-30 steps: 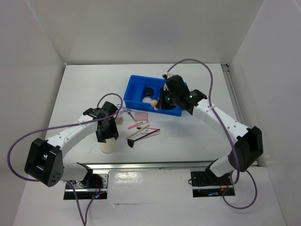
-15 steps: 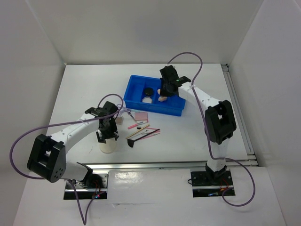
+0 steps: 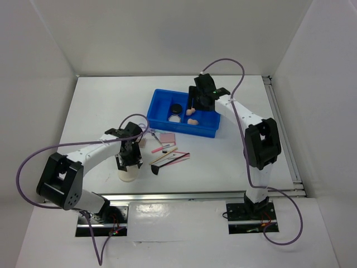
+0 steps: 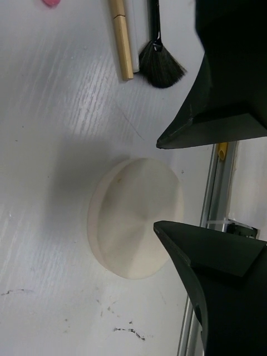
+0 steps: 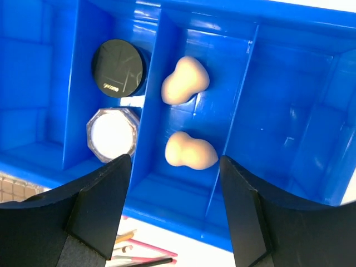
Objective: Organize the makeup
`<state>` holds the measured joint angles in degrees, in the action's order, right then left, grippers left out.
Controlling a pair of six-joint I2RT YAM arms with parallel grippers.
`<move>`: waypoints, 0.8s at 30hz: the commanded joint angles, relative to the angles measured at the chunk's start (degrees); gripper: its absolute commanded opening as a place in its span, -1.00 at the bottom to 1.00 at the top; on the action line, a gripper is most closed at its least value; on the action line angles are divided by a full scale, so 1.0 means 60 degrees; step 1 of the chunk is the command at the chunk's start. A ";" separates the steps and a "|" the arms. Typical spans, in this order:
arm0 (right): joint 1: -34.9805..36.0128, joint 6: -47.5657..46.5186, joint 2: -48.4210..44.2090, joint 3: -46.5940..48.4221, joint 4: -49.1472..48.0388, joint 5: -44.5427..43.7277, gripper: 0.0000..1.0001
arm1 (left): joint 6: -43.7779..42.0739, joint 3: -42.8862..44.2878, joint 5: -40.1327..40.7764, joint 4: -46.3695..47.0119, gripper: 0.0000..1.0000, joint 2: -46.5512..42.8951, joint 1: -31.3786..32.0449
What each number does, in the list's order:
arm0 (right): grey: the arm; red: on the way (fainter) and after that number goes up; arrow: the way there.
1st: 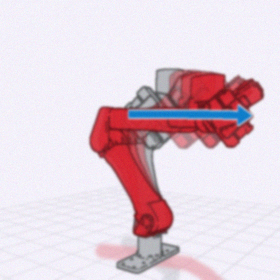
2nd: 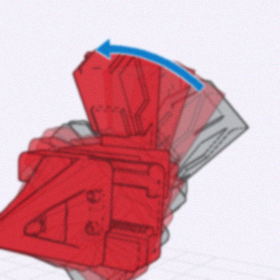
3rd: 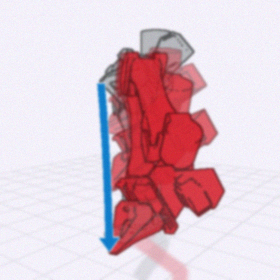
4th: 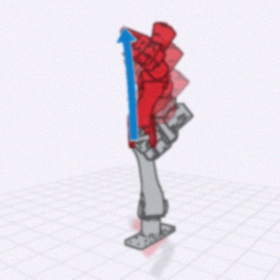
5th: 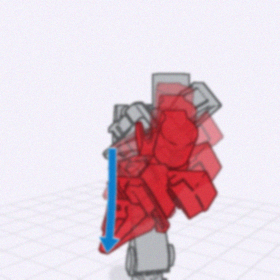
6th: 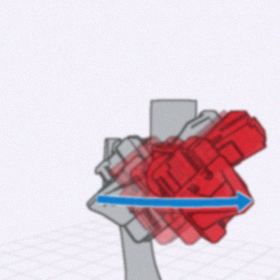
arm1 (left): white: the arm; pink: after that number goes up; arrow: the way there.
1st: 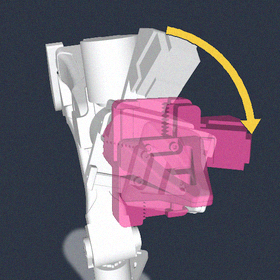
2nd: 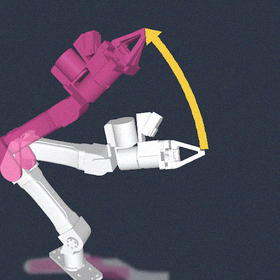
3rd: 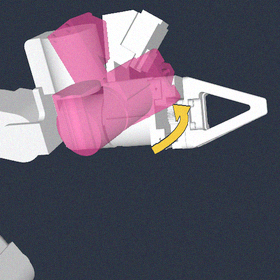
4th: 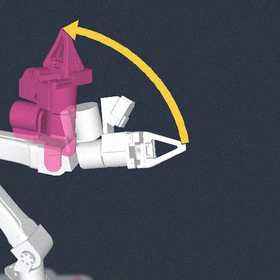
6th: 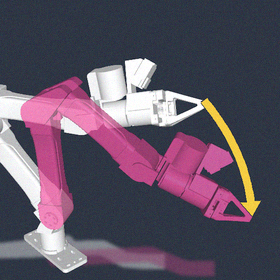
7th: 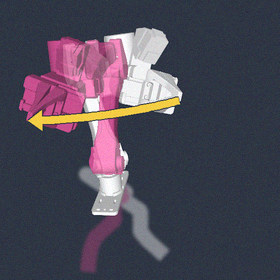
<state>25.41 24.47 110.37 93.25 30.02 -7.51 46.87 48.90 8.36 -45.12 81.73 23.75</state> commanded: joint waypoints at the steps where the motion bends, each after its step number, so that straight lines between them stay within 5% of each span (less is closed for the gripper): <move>1: -0.0016 -0.0108 -0.1165 -0.0218 0.0021 -0.0038 0.45 | 0.0010 -0.0050 0.0115 0.0415 0.35 0.0409 -0.0047; 8: -0.0016 -0.0124 -0.3217 -0.1976 0.0225 -0.0359 0.45 | 0.0449 -0.0255 0.0422 0.0635 0.19 0.1230 -0.0047; 11: -0.0016 -0.0123 -0.3935 -0.2329 0.0401 -0.0681 0.45 | 0.0450 -0.0139 0.0423 0.0636 -0.33 0.1363 -0.0047; 13: -0.0016 -0.0123 -0.4286 -0.2446 0.0518 -0.0813 0.45 | 0.0450 0.0356 0.0510 0.0082 -1.00 0.1131 -0.0047; 19: -0.0104 -0.0123 -0.4770 -0.2562 0.0753 -0.1019 0.45 | -0.0559 0.2612 0.0833 -0.1181 -1.00 -0.0437 0.0348; 24: -0.0191 0.0081 -0.4859 -0.2798 0.0884 -0.1210 0.45 | -0.1965 0.4167 -0.1755 0.0789 -1.00 -0.1127 0.0349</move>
<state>25.06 24.21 83.64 77.12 33.93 -12.69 41.60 69.49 7.07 -47.35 77.23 25.56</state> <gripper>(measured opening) 0.723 0.025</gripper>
